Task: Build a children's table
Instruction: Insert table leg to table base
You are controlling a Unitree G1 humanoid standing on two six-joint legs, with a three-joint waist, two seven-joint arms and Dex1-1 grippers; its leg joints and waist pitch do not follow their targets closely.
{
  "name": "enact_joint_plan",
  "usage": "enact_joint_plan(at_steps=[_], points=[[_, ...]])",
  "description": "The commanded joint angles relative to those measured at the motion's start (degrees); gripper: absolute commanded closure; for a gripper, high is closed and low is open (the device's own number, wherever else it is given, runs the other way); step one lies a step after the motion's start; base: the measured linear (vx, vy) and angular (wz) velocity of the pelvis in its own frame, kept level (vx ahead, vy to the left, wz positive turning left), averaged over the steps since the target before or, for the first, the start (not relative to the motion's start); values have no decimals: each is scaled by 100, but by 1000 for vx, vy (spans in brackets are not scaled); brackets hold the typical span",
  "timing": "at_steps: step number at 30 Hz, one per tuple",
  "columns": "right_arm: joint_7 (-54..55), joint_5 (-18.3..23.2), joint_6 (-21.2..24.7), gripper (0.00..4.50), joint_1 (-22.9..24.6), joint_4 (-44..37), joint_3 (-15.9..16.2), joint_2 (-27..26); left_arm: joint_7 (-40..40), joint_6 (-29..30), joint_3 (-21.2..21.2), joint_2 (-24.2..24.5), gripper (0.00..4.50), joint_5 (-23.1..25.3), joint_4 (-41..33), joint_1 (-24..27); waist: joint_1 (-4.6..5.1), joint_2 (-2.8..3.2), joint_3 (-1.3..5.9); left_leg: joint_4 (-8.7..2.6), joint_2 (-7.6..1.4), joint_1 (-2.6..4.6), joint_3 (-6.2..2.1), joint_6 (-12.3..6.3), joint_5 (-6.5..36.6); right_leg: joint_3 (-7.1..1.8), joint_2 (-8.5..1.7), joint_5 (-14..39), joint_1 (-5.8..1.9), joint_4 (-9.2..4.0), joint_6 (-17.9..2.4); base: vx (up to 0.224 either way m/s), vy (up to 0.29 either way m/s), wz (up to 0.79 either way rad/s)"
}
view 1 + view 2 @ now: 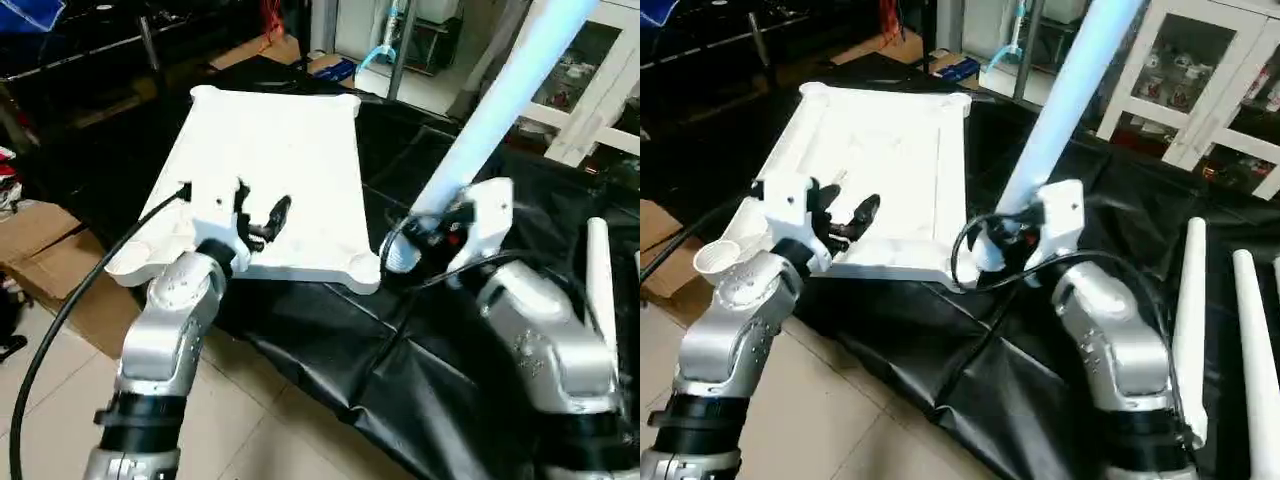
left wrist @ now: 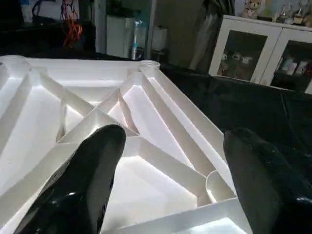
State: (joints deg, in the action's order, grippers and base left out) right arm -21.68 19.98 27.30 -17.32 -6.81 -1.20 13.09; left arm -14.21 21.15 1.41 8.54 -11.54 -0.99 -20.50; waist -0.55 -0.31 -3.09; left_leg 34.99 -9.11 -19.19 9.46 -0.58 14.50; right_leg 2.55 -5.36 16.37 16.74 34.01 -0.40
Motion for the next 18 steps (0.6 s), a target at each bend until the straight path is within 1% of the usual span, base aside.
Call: enact_joint_plan(at_steps=[1, 2, 3, 4, 5, 6, 7, 8, 9, 10, 11, 12, 13, 14, 15, 16, 17, 18], points=[[32, -15, 1, 261, 61, -229, -47, 13, -3, 44, -5, -7, 86, 3, -169, 24, 1, -14, 493, -316, -160, 164, -109, -1389, -740, -8, 22, -457, -317, -179, -1122, 0, 0, 0], [37, 1, 8, 261, 103, -252, -85, 18, 11, 80, 1, -38, 86, -19, -236, 33, 7, -28, 494, -314, -171, 179, -120, -1435, -761, -1, 18, -441, -307, -175, -1116, 0, 0, 0], [51, 9, 18, 261, 138, -267, -120, 23, -16, 105, -11, -54, 86, -53, -291, 50, -2, 53, 495, -307, -179, 205, -137, -1513, -826, 14, 7, -436, -281, -155, -1091, 0, 0, 0], [65, 9, 21, 261, 154, -276, -136, 25, -32, 111, -20, -53, 86, -61, -308, 58, 16, 16, 490, -309, -185, 222, -146, -1576, -832, 16, 11, -423, -262, -166, -1073, 0, 0, 0], [103, 12, 25, 261, 220, -356, -187, 48, -83, 114, -30, -81, 86, -116, -314, 78, 16, 9, 494, -303, -178, 212, -144, -1595, -837, 15, 3, -406, -274, -171, -1075, 0, 0, 0], [122, 27, 38, 261, 272, -452, -242, 88, -88, 119, -47, -126, 86, -147, -301, 84, 27, 219, 481, -306, -154, 247, -142, -1523, -801, 27, 10, -334, -231, -194, -1051, 0, 0, 0], [141, 35, 48, 261, 296, -507, -273, 107, -78, 119, -61, -149, 86, -153, -281, 80, 43, 211, 480, -311, -171, 270, -152, -1490, -742, 28, 17, -340, -223, -189, -1071, 0, 0, 0], [174, 39, 55, 261, 324, -583, -306, 120, -77, 91, -80, -168, 86, -149, -221, 70, 26, 87, 479, -281, -119, 139, -101, -1494, -632, -36, -22, -382, -345, -238, -1128, 0, 0, 0], [162, 58, 29, 261, 335, -580, -349, 139, -79, 31, -122, -196, 86, -120, -122, 42, 1, 133, 474, -263, -70, 54, -65, -1440, -567, -68, -52, -323, -406, -266, -1147, 0, 0, 0], [184, 34, -4, 261, 377, -574, -375, 148, -87, -5, -163, -213, 86, -96, -58, 44, -23, 246, 463, -288, -72, 42, -36, -1239, -369, -83, -79, -73, -419, -323, -1186, 0, 0, 0], [215, -8, -26, 261, 407, -562, -381, 152, -96, -21, -185, -219, 86, -80, -29, 47, 7, 225, 452, -325, -111, 109, -44, -1150, -262, -58, -47, 42, -377, -343, -1204, 0, 0, 0], [240, -27, -21, 261, 414, -574, -396, 161, -118, 6, -186, -256, 86, -124, -17, 17, 47, 350, 470, -341, -128, 131, -106, -1052, -296, -9, -2, 46, -397, -307, -1204, 0, 0, 0], [261, -38, -7, 261, 418, -595, -403, 165, -133, 38, -178, -281, 86, -160, -26, -3, 83, 304, 474, -337, -128, 166, -125, -1079, -325, 3, 26, -25, -372, -322, -1167, 0, 0, 0], [251, -20, -1, 261, 432, -629, -431, 184, -135, 24, -206, -310, 86, -145, 10, -32, 101, 331, 494, -316, -113, 141, -148, -1167, -417, -1, 18, -161, -408, -298, -1140, 0, 0, 0], [262, -21, -12, 261, 459, -647, -469, 213, -140, -24, -267, -343, 86, -94, 92, -75, 118, 289, 513, -287, -78, 100, -130, -1243, -442, -24, 9, -221, -449, -325, -1106, 0, 0, 0], [320, -46, -13, 261, 464, -629, -492, 215, -151, -55, -313, -351, 86, -57, 137, -105, 97, 227, 525, -275, -56, 43, -110, -1304, -428, -50, -14, -154, -502, -354, -1097, 0, 0, 0], [376, -39, 5, 261, 455, -626, -508, 185, -171, -64, -325, -352, 86, -56, 136, -114, 90, 266, 531, -275, -55, 51, -110, -1321, -438, -45, -14, -106, -492, -352, -1091, 0, 0, 0], [408, -11, 33, 261, 451, -651, -494, 133, -171, -49, -309, -365, 86, -84, 82, -84, 134, 308, 540, -291, -99, 132, -173, -1405, -568, 8, 37, -83, -428, -315, -1047, 0, 0, 0]])
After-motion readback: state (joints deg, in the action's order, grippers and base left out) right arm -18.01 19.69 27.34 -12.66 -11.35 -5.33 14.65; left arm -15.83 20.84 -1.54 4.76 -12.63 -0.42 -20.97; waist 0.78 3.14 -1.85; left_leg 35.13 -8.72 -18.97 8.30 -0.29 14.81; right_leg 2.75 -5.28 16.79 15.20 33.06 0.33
